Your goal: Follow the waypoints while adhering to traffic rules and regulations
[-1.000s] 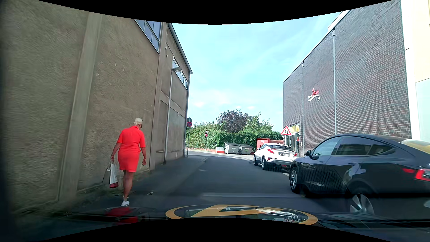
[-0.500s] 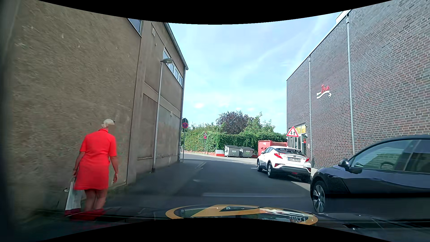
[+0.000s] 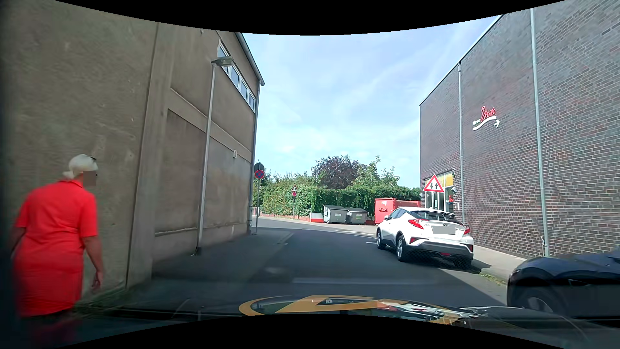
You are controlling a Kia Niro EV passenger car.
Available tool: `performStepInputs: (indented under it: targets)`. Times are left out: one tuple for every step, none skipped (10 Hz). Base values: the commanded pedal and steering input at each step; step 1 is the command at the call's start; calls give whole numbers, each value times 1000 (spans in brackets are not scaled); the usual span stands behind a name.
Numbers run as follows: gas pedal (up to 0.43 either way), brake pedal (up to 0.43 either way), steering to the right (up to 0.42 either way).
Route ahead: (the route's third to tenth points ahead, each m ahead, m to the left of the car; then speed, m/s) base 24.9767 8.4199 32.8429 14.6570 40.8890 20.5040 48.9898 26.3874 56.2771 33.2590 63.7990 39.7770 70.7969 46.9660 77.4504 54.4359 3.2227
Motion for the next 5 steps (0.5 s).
performStepInputs:
  targets:
    - [67,0,-7]
    - [67,0,-7]
    - [67,0,-7]
    - [67,0,-7]
    - [67,0,-7]
